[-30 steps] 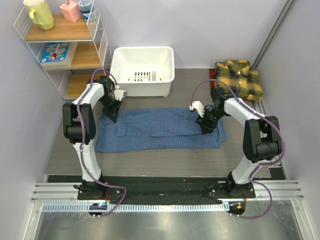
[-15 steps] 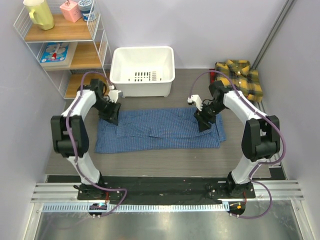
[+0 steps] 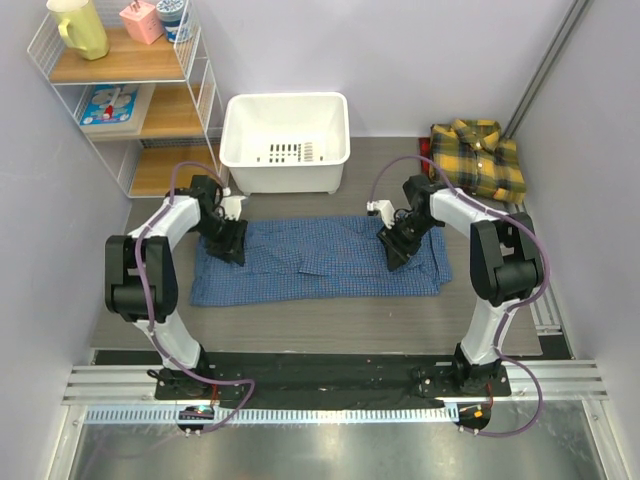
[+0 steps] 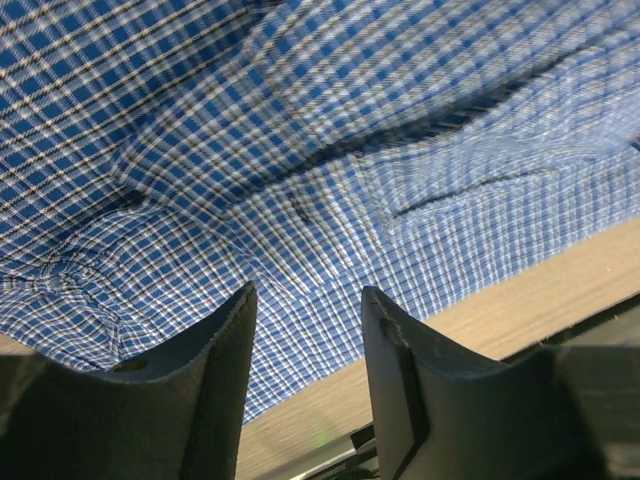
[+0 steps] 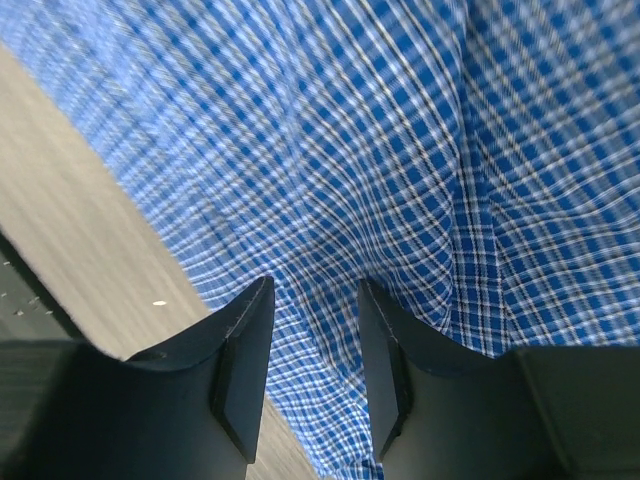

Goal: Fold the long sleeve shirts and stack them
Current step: Fold the shirt

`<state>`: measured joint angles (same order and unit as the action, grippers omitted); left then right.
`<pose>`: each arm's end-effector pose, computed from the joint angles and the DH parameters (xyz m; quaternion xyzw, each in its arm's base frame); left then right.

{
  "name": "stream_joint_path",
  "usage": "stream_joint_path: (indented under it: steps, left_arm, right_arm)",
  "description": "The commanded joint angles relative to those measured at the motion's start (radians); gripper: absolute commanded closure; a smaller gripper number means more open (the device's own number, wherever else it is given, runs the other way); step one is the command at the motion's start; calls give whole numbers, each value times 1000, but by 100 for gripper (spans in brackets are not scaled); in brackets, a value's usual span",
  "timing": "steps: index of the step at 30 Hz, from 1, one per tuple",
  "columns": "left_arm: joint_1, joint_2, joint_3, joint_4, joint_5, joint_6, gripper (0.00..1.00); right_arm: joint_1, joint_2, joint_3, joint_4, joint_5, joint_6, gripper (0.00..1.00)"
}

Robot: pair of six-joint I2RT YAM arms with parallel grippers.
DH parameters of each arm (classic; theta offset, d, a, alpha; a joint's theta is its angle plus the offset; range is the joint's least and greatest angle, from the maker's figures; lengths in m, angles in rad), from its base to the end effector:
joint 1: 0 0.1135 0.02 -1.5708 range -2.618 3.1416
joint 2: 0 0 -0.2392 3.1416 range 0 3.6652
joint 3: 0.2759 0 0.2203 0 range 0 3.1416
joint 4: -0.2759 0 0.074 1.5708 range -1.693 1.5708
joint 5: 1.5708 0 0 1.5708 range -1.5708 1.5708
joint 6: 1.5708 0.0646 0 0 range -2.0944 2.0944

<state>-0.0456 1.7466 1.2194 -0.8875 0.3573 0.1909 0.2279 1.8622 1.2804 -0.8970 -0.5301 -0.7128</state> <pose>0.2948 -0.0361 0.1613 0.1295 0.9726 -0.1711 0.0894 0.2953 0.1020 0.1471 -0.4476 0.8539 0.2434 0.1059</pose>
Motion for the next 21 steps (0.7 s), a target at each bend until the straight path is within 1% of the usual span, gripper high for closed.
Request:
stream_joint_path:
  steps: [1,5,9,11,14,15,17,18,19,20,21]
  left_arm:
    - [10,28,-17,85,-41,-83,52]
    - [15,57,-21,93,-24,-99,52]
    - [15,80,-26,111,15,-117,56]
    - [15,86,-24,117,14,-126,58]
    - [19,79,-23,117,15,-125,72]
    - [27,65,-20,113,12,-125,81]
    - [38,48,-9,90,-21,-116,89]
    - [41,35,-5,66,-44,-91,96]
    - [41,30,9,44,-75,-76,100]
    - [71,27,17,32,-128,-62,100]
    - [85,19,22,10,-151,-32,100]
  right_arm:
    - [4,20,-36,93,67,50,56]
    - [4,45,-50,105,107,36,56]
    - [4,49,-72,127,116,35,56]
    - [4,54,-70,132,120,39,57]
    - [4,55,-70,139,130,44,56]
    - [2,54,-70,141,134,44,56]
    - [2,51,-72,141,145,42,56]
    - [2,48,-72,141,148,42,56]
    - [4,45,-72,141,154,44,56]
    - [4,42,-73,139,157,44,55]
    - [2,38,-75,139,160,45,55]
